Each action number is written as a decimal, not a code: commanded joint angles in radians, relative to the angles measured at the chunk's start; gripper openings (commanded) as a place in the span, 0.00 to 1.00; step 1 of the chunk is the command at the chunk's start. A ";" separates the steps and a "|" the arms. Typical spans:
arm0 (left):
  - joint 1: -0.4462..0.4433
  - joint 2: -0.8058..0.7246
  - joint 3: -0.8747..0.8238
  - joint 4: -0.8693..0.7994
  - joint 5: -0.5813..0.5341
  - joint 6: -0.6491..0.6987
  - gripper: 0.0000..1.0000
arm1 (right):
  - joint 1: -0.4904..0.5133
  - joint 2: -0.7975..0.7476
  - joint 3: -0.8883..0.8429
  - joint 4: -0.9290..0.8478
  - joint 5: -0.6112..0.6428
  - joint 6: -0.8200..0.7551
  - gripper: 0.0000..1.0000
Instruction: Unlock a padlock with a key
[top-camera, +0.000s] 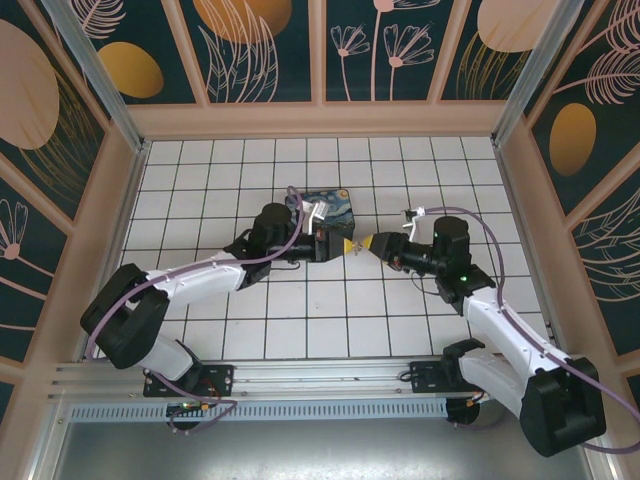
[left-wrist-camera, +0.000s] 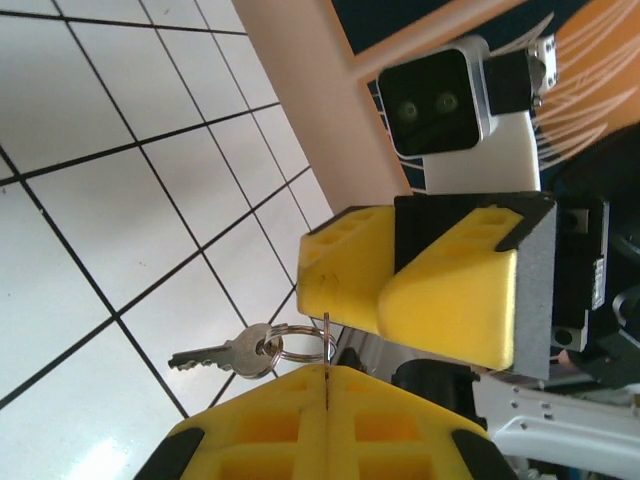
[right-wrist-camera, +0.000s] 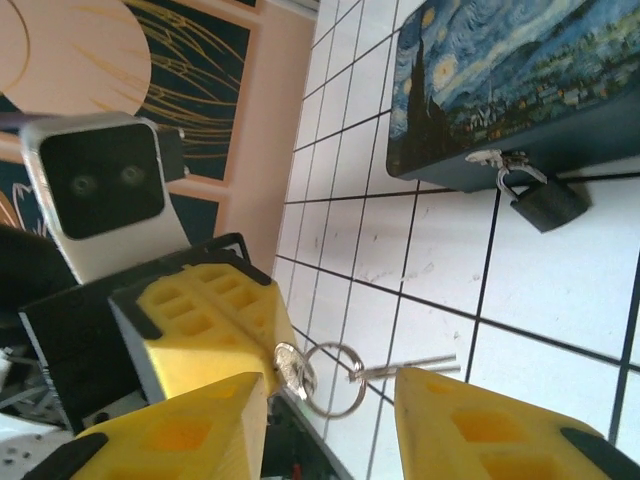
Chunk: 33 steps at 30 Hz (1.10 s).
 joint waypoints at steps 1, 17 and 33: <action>0.006 -0.008 0.046 -0.121 0.081 0.125 0.00 | 0.001 0.003 0.059 -0.033 -0.052 -0.133 0.37; 0.007 -0.028 0.068 -0.145 0.174 0.167 0.00 | 0.026 -0.030 0.037 0.008 -0.231 -0.247 0.37; 0.007 -0.056 0.104 -0.167 0.218 0.188 0.00 | 0.020 -0.015 0.031 0.000 -0.194 -0.298 0.40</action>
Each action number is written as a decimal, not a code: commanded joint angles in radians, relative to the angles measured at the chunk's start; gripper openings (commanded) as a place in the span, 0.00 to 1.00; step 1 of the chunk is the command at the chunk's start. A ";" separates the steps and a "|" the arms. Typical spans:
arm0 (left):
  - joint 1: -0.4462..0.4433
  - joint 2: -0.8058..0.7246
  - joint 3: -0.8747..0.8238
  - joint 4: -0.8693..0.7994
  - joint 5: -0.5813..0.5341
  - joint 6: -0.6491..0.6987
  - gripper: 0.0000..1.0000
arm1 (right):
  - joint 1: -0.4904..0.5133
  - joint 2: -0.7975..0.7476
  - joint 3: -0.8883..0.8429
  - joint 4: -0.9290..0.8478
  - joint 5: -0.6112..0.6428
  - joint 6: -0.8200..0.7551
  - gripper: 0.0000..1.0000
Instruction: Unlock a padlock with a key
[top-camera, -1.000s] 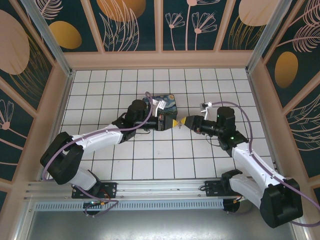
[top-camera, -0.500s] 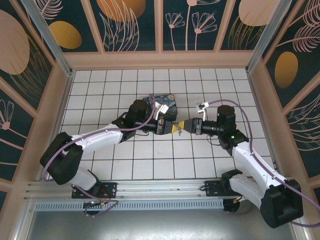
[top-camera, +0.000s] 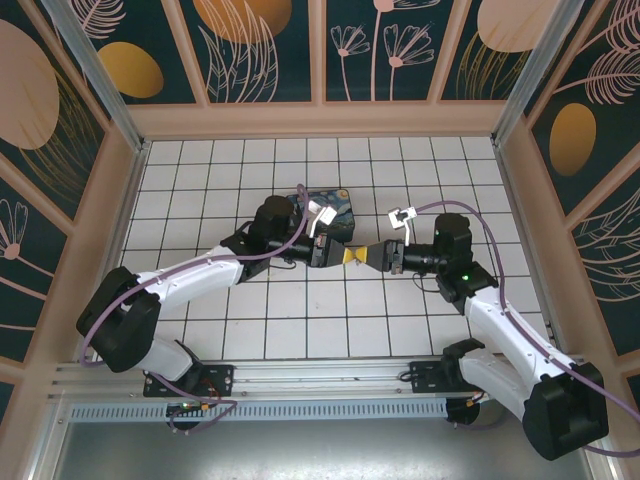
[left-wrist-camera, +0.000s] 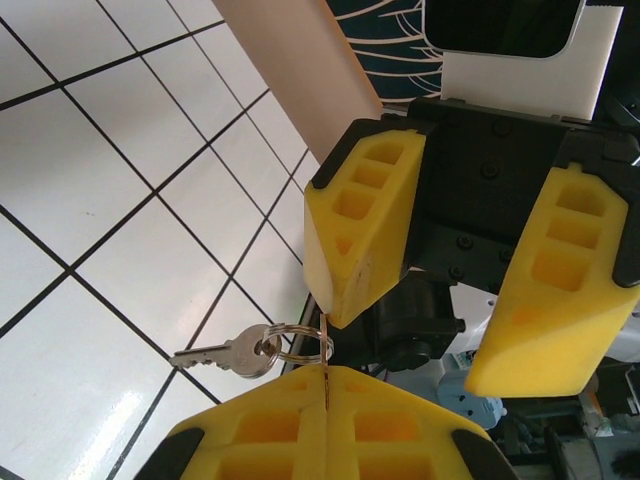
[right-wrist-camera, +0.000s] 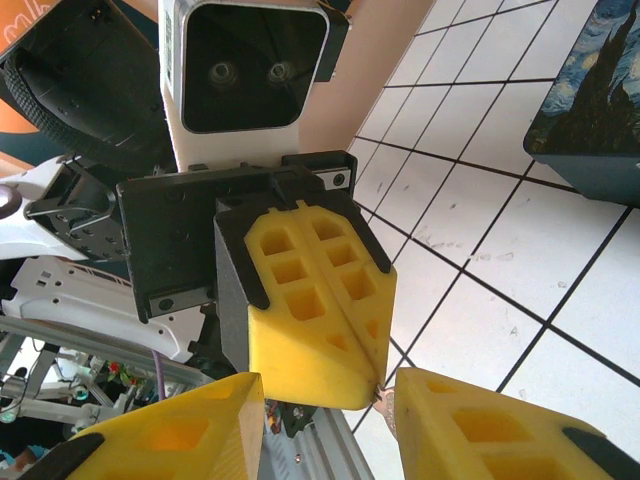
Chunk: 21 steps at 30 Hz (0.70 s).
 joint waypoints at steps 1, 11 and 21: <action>0.003 -0.030 0.044 0.010 0.056 0.033 0.00 | -0.007 0.016 0.003 -0.002 0.016 -0.043 0.40; 0.002 -0.033 0.056 0.004 0.060 0.042 0.00 | -0.029 0.060 0.028 0.025 -0.006 -0.077 0.41; 0.014 -0.026 0.061 0.015 0.052 0.037 0.00 | -0.019 0.028 -0.008 0.087 -0.085 -0.055 0.25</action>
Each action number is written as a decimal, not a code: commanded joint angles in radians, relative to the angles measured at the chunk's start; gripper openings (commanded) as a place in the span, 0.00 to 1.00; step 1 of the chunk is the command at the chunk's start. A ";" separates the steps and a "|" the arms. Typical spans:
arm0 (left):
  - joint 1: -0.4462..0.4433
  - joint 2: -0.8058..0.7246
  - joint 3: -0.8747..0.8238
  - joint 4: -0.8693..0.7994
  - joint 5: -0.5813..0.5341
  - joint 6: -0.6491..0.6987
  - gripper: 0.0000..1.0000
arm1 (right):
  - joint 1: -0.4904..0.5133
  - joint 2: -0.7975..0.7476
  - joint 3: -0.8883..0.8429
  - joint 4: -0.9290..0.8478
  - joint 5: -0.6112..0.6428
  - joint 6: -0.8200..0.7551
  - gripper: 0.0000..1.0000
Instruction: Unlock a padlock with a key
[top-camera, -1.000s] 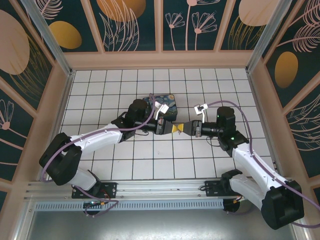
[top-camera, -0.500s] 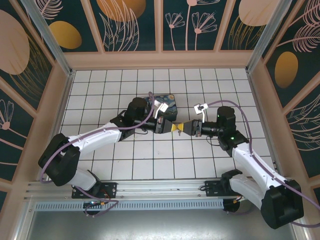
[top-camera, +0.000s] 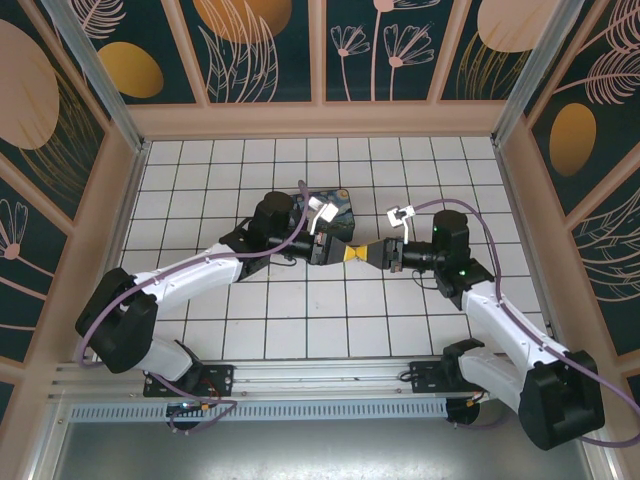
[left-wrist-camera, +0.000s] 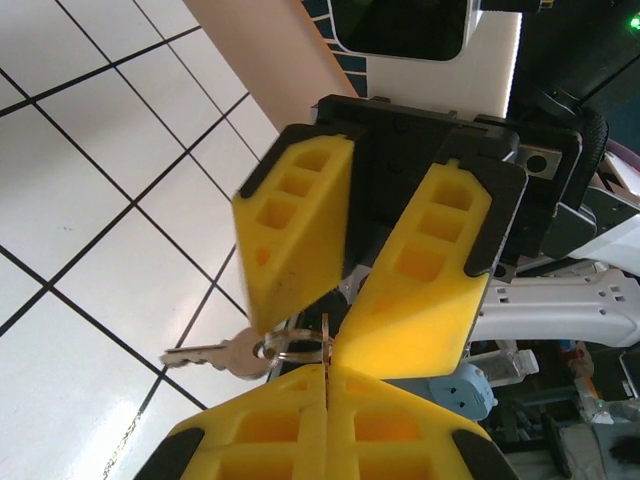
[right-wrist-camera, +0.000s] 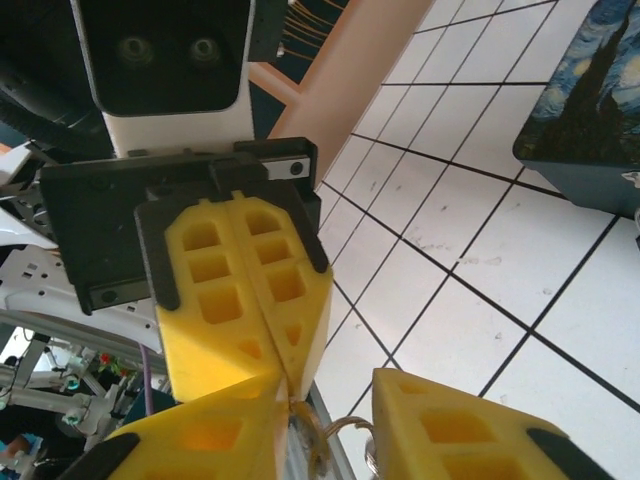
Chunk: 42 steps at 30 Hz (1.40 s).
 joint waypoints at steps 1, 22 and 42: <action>0.015 -0.021 0.028 0.039 0.030 0.019 0.00 | 0.004 -0.031 -0.014 0.053 -0.055 -0.007 0.23; 0.032 0.021 0.042 0.063 0.059 0.008 0.03 | 0.055 0.005 -0.070 0.232 -0.049 0.110 0.00; -0.012 -0.063 -0.149 -0.236 -0.917 -0.242 0.72 | -0.056 -0.023 -0.203 0.260 0.359 0.417 0.00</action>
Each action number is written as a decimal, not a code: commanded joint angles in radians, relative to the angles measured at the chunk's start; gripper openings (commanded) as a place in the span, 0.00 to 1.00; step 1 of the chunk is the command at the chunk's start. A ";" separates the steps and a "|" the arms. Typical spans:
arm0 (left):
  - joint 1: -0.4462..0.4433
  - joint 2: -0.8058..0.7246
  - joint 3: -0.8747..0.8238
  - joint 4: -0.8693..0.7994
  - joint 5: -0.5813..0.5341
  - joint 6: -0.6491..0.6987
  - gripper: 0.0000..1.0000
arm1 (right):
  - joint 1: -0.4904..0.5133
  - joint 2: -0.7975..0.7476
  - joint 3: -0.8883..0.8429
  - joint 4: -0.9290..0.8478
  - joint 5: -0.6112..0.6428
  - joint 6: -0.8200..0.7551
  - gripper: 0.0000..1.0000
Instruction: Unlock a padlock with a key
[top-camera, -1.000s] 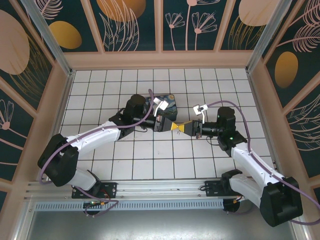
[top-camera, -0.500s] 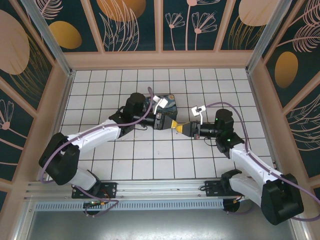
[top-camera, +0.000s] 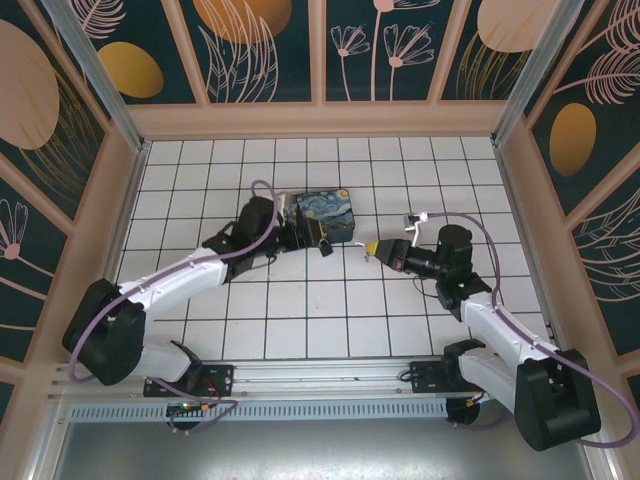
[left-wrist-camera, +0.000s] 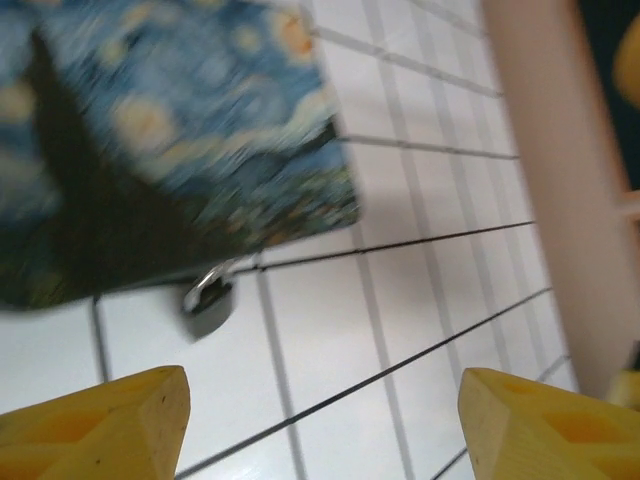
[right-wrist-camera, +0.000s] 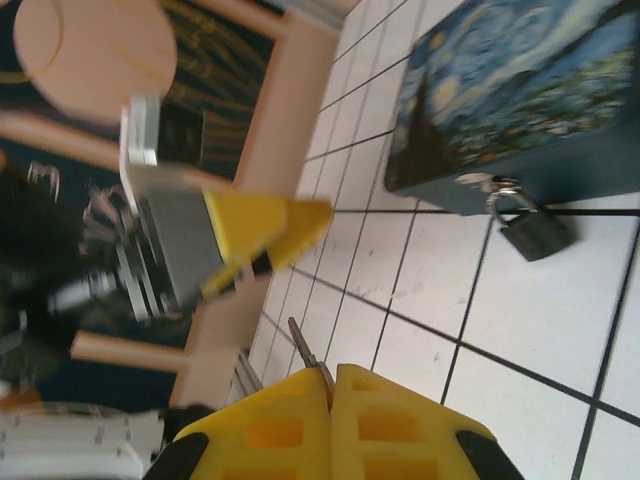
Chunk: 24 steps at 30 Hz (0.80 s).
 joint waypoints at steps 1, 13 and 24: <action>-0.100 0.043 -0.032 -0.023 -0.258 -0.136 0.72 | 0.002 -0.042 -0.046 0.052 0.187 0.146 0.00; -0.203 0.400 0.226 -0.092 -0.491 -0.205 0.77 | 0.013 -0.099 -0.053 -0.028 0.332 0.202 0.00; -0.209 0.583 0.417 -0.253 -0.564 -0.263 0.67 | 0.013 -0.135 -0.083 -0.032 0.320 0.192 0.00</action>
